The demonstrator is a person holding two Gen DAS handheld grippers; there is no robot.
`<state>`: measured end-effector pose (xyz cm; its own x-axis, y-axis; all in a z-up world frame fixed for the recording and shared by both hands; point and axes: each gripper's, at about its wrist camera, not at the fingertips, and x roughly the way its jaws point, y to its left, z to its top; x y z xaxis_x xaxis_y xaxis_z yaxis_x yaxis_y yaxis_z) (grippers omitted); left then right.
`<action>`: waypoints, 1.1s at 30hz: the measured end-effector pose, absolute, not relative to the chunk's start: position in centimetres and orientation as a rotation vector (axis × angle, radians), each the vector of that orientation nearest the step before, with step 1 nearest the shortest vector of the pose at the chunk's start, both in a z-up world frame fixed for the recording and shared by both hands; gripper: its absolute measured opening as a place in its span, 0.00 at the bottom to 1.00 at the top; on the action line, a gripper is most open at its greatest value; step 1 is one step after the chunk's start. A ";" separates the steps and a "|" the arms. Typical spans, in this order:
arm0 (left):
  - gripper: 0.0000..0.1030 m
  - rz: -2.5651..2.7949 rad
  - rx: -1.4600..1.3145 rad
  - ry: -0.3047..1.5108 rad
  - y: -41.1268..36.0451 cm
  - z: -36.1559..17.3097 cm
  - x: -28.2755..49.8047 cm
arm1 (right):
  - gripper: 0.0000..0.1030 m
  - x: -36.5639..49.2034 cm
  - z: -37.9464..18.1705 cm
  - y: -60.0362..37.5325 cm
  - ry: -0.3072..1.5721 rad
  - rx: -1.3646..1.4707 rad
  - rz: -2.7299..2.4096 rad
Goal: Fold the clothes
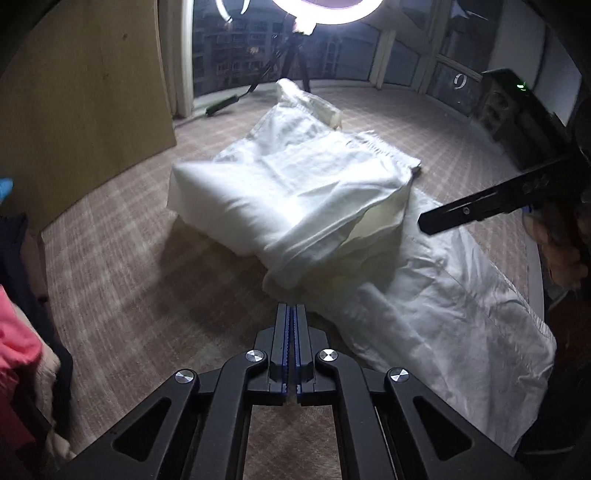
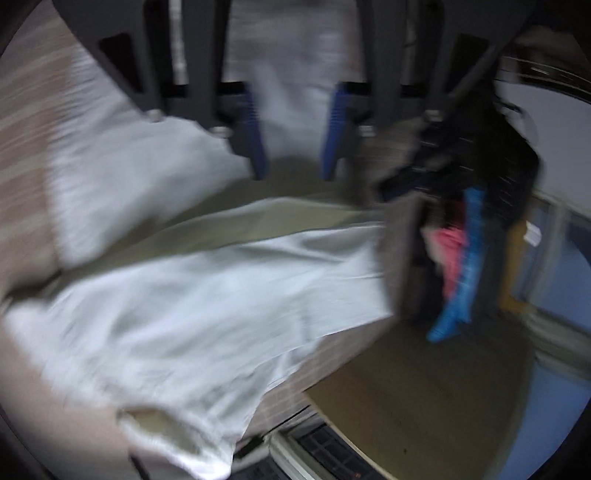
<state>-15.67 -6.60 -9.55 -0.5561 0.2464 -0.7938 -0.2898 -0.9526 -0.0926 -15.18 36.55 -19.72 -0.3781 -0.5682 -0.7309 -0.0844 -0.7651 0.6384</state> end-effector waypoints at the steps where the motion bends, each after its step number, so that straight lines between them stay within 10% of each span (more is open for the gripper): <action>1: 0.02 2.532 -1.272 0.089 -6.5 -9.4 -15.7 | 0.41 -15.4 -20.1 36.4 -0.947 1.514 -2.163; 13: 0.17 2.435 -1.265 0.203 -6.6 -11.2 -18.8 | 0.41 -18.3 -21.5 33.4 -1.045 1.579 -2.199; 30: 0.02 2.451 -1.183 0.256 -4.2 -10.0 -16.2 | 0.49 -18.7 -20.6 32.9 -1.229 1.488 -2.157; 31: 0.02 2.468 -1.184 0.275 -4.0 -10.1 -16.1 | 0.48 -18.9 -20.5 32.8 -1.211 1.480 -2.170; 33: 0.02 2.515 -1.180 0.335 -3.4 -10.0 -15.8 | 0.12 -19.0 -19.9 32.7 -1.144 1.441 -2.226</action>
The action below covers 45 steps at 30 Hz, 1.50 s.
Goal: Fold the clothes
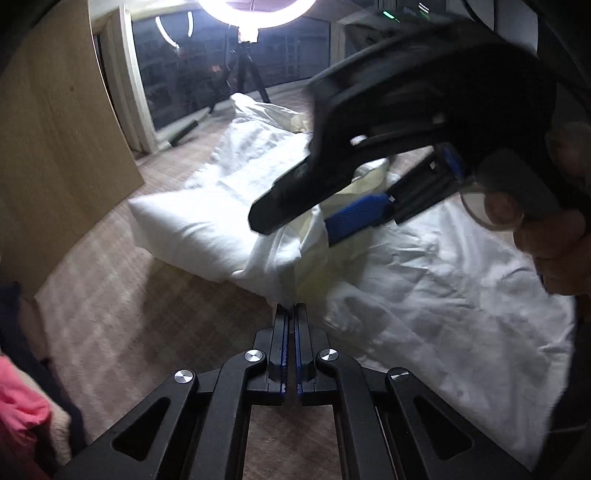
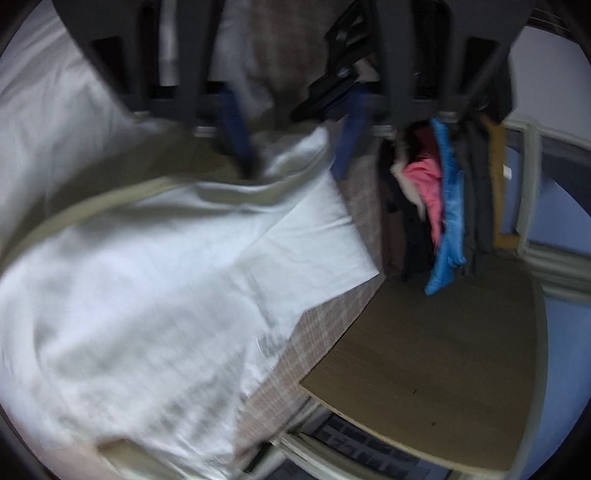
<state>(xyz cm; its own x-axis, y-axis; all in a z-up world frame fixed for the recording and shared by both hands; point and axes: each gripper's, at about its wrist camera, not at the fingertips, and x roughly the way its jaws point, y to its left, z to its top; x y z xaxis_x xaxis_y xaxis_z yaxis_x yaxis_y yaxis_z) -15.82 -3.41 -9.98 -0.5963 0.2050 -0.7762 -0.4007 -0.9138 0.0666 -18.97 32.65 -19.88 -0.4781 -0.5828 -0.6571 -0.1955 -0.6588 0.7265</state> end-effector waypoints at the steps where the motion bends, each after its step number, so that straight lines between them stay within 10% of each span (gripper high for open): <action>1: 0.01 2.539 -1.177 0.367 -3.1 -9.9 -15.7 | 0.11 -18.8 -19.5 32.8 -1.135 1.399 -2.238; 14: 0.01 2.704 -1.203 0.525 -0.7 -11.0 -13.7 | 0.27 -15.0 -18.3 34.7 -0.885 1.557 -2.162; 26: 0.01 2.754 -1.149 0.612 -0.1 -10.4 -14.1 | 0.45 -27.7 -14.5 21.4 0.156 1.674 -2.153; 28: 0.01 2.758 -1.136 0.610 0.0 -10.3 -14.2 | 0.37 -28.4 -16.1 20.2 0.303 1.731 -2.162; 29: 0.01 2.765 -1.129 0.614 0.0 -10.2 -14.1 | 0.08 -28.7 -16.6 20.1 0.333 1.743 -2.168; 40: 0.05 2.658 -1.161 0.689 -0.2 -9.8 -12.3 | 0.04 -31.7 -18.5 25.1 -0.102 1.761 -2.104; 45: 0.25 2.693 -1.083 0.631 -1.5 -7.6 -14.4 | 0.32 -30.7 -15.9 26.5 -0.138 1.688 -2.137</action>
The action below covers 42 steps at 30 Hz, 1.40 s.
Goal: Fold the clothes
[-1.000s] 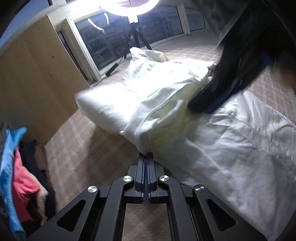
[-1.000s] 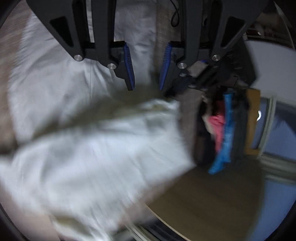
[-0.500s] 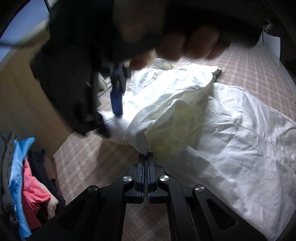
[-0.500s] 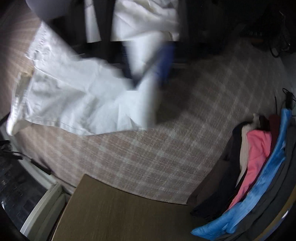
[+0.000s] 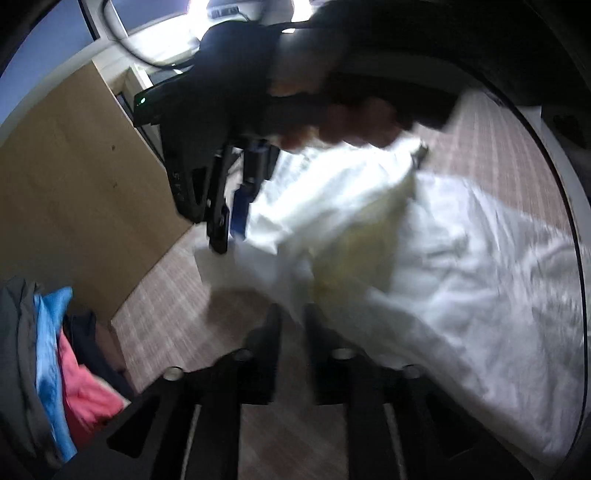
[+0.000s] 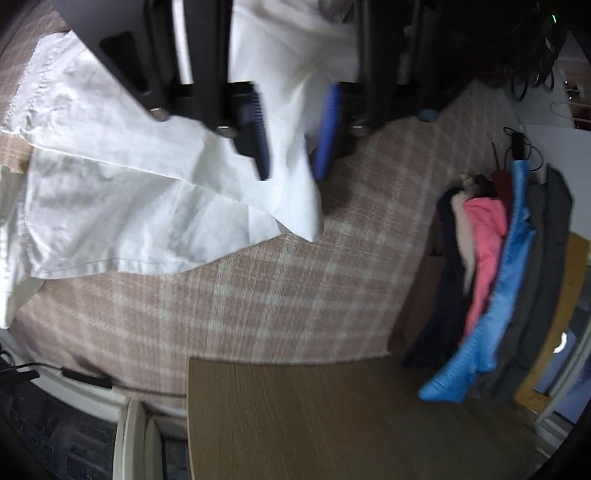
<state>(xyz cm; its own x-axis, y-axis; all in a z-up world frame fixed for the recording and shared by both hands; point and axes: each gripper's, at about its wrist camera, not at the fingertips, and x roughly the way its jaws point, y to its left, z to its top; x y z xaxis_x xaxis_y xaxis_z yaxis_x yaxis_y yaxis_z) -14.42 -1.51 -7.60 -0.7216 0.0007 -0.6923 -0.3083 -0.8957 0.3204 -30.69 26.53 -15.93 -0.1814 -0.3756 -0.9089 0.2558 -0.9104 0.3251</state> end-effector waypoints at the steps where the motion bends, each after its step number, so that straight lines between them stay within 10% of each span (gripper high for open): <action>1: 0.25 2.684 -1.083 0.638 -1.4 -7.7 -14.9 | 0.32 -30.1 -15.2 26.9 -0.131 1.674 -2.148; 8: 0.04 2.620 -1.095 0.682 -0.4 -8.6 -15.8 | 0.36 -23.2 -12.8 34.9 -0.161 1.643 -2.312; 22: 0.07 2.585 -1.167 1.022 1.8 -11.8 -13.5 | 0.32 -19.6 -18.9 37.5 -0.019 1.768 -2.401; 31: 0.10 2.721 -1.140 0.826 0.3 -8.8 -14.2 | 0.45 -17.7 -15.7 32.1 -0.044 1.632 -2.187; 35: 0.13 2.682 -1.157 0.792 0.3 -8.6 -13.7 | 0.05 -18.3 -19.0 28.5 -0.076 1.691 -2.068; 42: 0.13 2.645 -1.147 0.624 1.2 -8.5 -12.4 | 0.05 -19.7 -18.5 29.4 -0.339 1.435 -2.333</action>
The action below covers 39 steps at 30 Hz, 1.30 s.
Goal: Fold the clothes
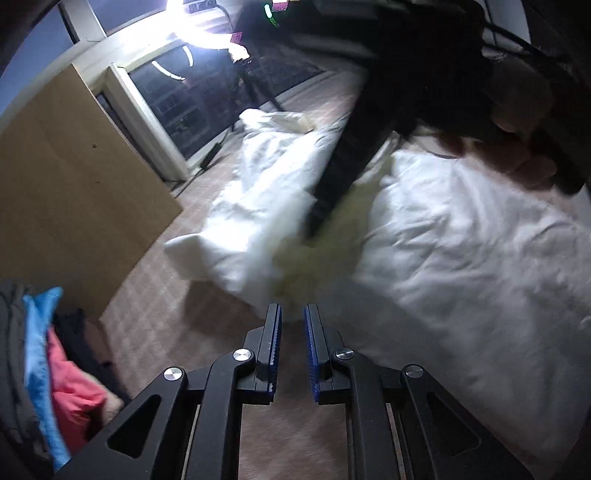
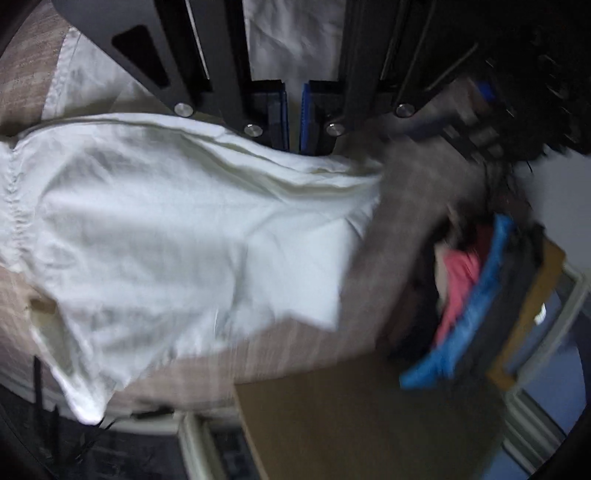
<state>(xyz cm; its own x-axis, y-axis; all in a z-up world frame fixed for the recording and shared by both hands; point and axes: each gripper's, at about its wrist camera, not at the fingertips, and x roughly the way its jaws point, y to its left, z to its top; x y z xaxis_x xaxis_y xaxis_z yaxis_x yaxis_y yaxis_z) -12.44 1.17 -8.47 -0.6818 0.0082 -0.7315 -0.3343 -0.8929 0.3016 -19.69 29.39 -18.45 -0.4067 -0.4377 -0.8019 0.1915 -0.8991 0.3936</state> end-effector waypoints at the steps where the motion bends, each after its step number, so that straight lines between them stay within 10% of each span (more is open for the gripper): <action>1: 0.13 2.653 -1.134 0.605 1.4 -8.5 -12.9 | 0.05 -19.5 -17.7 29.7 -0.370 1.381 -2.365; 39: 0.23 2.790 -1.168 0.215 -1.8 -9.0 -16.9 | 0.07 -21.9 -16.8 30.9 -0.536 1.245 -2.289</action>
<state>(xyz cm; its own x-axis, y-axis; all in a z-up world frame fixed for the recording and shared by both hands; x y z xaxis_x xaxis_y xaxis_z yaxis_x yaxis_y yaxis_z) -16.90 -1.78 -9.01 -0.6981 0.0461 -0.7145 -0.1550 -0.9840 0.0878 -21.86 30.92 -16.78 -0.4731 -0.5761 -0.6666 0.2206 -0.8099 0.5435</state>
